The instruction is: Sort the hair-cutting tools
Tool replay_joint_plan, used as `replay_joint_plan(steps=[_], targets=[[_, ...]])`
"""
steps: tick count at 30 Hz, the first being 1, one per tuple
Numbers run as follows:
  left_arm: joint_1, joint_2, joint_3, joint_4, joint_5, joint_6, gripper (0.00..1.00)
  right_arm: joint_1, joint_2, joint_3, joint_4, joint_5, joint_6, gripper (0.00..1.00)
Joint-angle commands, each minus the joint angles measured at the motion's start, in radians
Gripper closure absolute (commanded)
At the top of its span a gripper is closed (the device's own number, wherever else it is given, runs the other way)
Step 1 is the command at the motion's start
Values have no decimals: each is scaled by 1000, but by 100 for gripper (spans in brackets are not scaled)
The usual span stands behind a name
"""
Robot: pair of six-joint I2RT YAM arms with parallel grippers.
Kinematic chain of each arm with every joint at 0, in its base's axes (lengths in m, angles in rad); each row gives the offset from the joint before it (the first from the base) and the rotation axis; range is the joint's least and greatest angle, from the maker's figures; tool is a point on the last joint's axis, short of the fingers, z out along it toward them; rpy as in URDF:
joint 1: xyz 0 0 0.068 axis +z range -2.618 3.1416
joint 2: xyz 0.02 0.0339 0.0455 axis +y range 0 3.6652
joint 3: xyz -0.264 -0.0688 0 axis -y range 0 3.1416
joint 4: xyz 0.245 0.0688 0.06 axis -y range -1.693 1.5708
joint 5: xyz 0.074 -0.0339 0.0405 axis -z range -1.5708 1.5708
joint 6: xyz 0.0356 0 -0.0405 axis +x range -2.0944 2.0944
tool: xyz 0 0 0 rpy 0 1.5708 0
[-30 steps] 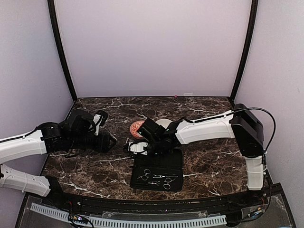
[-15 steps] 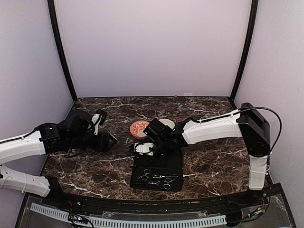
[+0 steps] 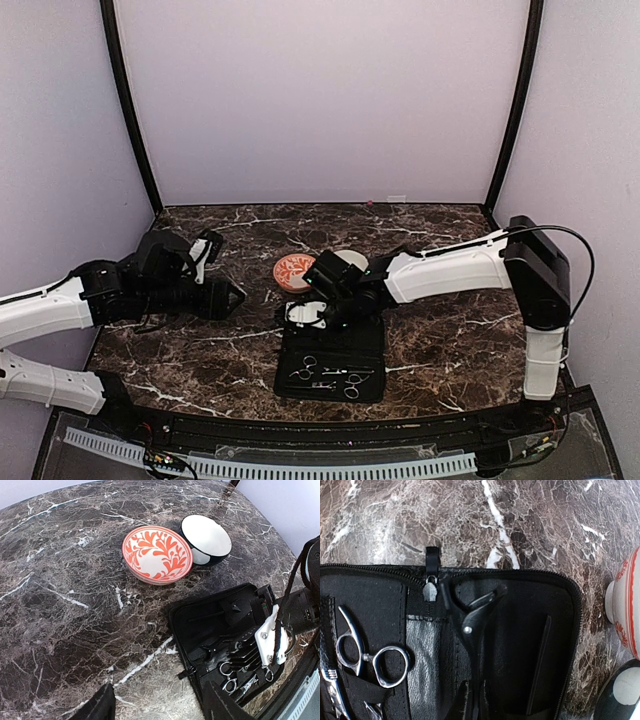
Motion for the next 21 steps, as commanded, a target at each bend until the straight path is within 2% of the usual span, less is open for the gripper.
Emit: replay_joint_plan(steps=[1,6,12,17,21], targets=[[4,-3,-15,23,35,14,39,-10,-46,13,-131,33,-2,90],[3,28,9,1,108,20,40,-23,-103,69,-203,13,-1,74],[1,47,8,-3,184,-2,43,-49,-218,40,-271,-44,0,72],[-3,105,1,33,251,-5,45,-145,-401,-106,-243,-81,-1,70],[-6,211,23,50,255,8,45,-289,-527,-311,-115,-126,31,62]])
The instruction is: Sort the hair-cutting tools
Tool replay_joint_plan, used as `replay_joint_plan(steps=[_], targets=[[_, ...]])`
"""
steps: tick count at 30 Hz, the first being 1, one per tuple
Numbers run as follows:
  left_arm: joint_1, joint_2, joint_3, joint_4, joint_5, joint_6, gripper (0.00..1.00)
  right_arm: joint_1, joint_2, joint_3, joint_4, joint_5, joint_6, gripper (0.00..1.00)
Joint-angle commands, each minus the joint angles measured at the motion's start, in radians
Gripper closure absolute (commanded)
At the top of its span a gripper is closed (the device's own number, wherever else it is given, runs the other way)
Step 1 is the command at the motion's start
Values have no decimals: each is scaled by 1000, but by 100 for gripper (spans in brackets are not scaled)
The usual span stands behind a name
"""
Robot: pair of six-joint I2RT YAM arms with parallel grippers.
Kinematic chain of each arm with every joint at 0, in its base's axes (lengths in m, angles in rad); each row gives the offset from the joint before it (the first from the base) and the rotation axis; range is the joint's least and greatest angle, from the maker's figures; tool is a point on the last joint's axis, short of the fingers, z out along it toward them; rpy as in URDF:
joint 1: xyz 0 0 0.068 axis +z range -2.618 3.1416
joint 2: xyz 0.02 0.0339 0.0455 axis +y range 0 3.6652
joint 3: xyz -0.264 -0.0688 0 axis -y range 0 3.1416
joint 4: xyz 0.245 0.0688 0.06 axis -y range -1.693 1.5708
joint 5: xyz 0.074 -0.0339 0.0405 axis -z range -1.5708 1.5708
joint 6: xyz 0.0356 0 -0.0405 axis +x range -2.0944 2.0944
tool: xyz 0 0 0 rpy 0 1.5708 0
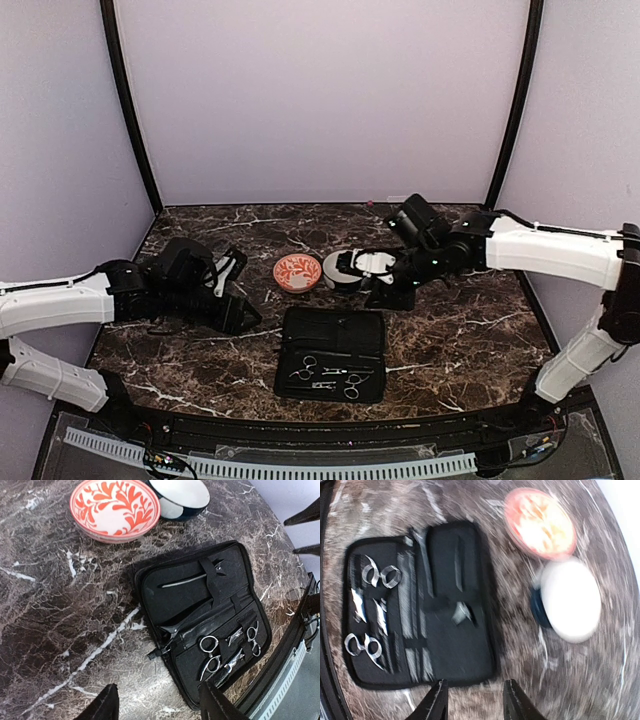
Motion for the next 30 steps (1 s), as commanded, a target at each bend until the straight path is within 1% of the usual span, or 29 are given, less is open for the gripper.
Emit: replay_joint_plan(steps=[1,3,5,9,13,16,20,24,30], targets=[[-6,106,40,10,11,4,47,-146,-81,-187,103,-77,35,62],[-7,167,72,-11,-15,4,56,-197,-85,-260,146,-111,47,62],[-7,216,97,-9,-8,12,67,-227,-72,-298,168,-145,52,63],[-8,302,125,-6,28,23,82,-232,-27,-302,149,-166,14,65],[-8,349,120,20,57,21,92,-232,17,-308,115,-229,-28,66],[-8,374,121,45,70,21,100,-232,56,-300,85,-246,-34,68],[-8,414,123,86,95,24,100,-229,122,-288,67,-264,-35,70],[-8,444,126,122,122,20,100,-225,141,-284,55,-276,-36,71],[-9,482,153,133,136,31,100,-220,170,-273,36,-292,-39,72]])
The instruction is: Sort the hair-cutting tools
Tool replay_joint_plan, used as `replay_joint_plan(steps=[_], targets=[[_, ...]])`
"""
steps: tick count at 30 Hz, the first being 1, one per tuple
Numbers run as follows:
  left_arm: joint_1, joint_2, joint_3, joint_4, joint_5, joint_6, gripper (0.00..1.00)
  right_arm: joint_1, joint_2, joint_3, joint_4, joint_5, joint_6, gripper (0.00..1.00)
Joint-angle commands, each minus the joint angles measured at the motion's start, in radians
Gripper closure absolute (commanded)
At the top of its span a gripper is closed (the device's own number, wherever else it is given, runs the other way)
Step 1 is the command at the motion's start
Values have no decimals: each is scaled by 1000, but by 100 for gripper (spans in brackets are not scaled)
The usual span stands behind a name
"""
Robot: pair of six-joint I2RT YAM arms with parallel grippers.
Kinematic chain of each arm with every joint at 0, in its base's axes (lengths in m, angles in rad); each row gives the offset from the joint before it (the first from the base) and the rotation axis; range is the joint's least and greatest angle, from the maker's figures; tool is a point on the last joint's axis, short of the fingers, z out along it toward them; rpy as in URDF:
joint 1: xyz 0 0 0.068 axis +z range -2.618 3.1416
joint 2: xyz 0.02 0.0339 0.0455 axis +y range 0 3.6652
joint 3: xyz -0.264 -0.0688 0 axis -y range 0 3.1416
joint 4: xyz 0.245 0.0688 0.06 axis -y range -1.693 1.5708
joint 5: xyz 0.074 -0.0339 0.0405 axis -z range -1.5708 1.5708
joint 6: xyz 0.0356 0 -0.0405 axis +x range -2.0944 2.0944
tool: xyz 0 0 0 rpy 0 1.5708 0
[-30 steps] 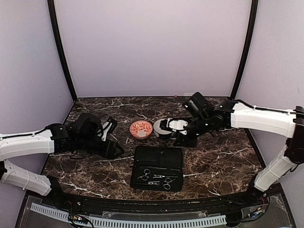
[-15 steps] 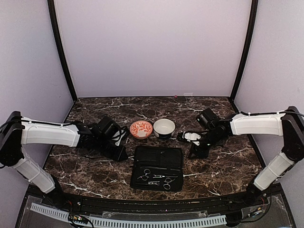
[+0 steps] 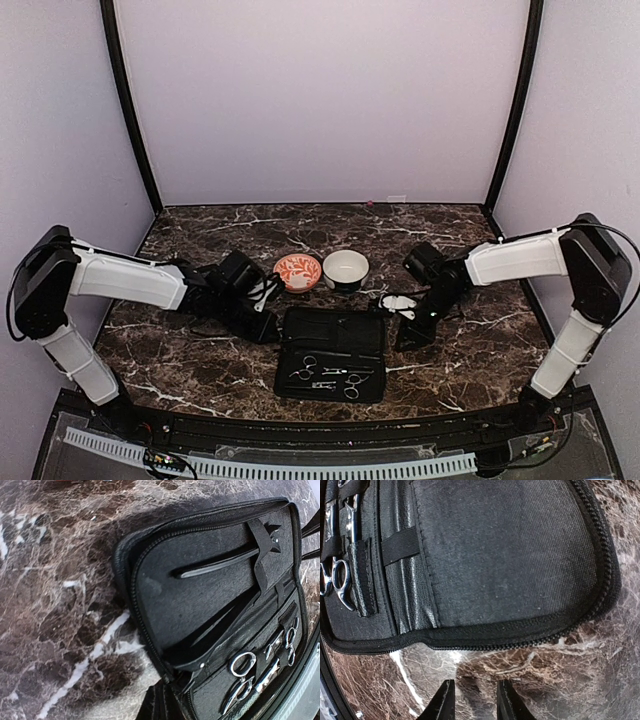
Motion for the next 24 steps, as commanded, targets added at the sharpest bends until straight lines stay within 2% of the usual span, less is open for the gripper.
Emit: replay_joint_plan(steps=[1,24], targets=[[-6,15,41,32,27,17,100,10,26,25,-25,-32,-12,73],[-34,153,148,75,99,25,100,49,62,37,-38,-34,-17,73]])
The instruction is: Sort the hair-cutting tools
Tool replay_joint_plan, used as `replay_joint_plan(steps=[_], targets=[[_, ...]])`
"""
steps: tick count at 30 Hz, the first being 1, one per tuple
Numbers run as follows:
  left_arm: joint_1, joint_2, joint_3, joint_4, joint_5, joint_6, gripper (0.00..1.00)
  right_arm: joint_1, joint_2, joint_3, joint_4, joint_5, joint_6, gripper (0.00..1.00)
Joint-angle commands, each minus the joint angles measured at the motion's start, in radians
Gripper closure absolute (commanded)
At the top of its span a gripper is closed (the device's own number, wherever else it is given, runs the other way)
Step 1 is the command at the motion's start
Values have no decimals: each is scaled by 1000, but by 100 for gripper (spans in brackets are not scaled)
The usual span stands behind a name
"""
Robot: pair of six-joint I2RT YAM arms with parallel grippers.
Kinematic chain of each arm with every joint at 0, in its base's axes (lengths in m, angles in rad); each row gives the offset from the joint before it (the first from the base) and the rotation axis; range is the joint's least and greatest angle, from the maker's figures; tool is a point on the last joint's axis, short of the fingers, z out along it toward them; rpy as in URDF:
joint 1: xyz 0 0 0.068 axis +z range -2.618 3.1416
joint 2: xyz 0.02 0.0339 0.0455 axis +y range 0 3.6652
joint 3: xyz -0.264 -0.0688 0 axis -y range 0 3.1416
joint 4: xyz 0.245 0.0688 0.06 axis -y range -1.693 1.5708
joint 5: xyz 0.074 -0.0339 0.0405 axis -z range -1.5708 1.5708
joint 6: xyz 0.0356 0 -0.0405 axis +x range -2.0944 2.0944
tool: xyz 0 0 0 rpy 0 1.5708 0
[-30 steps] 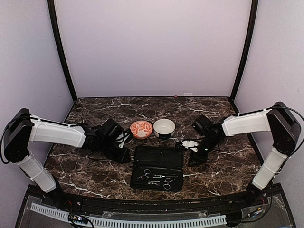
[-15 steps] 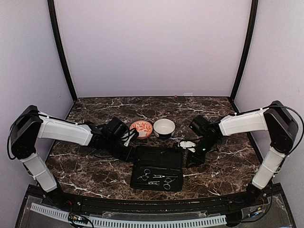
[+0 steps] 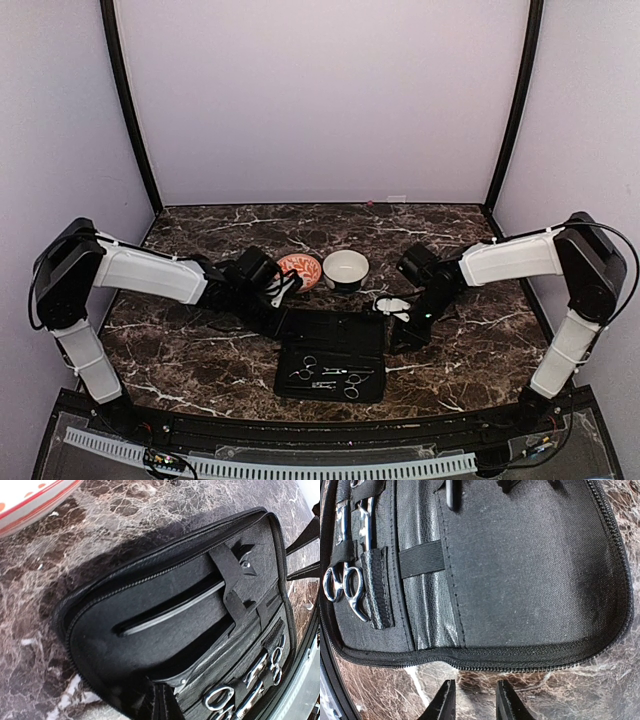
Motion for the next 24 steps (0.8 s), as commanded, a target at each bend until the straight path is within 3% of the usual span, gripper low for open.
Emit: replay_joint_plan(steps=[1,24], targets=[[-21,31,42,30,41,14,100,15,30,7,-27,-6,-11,73],[-49,93,116,28,64,20,100,18,33,13,-37,2,-11,72]])
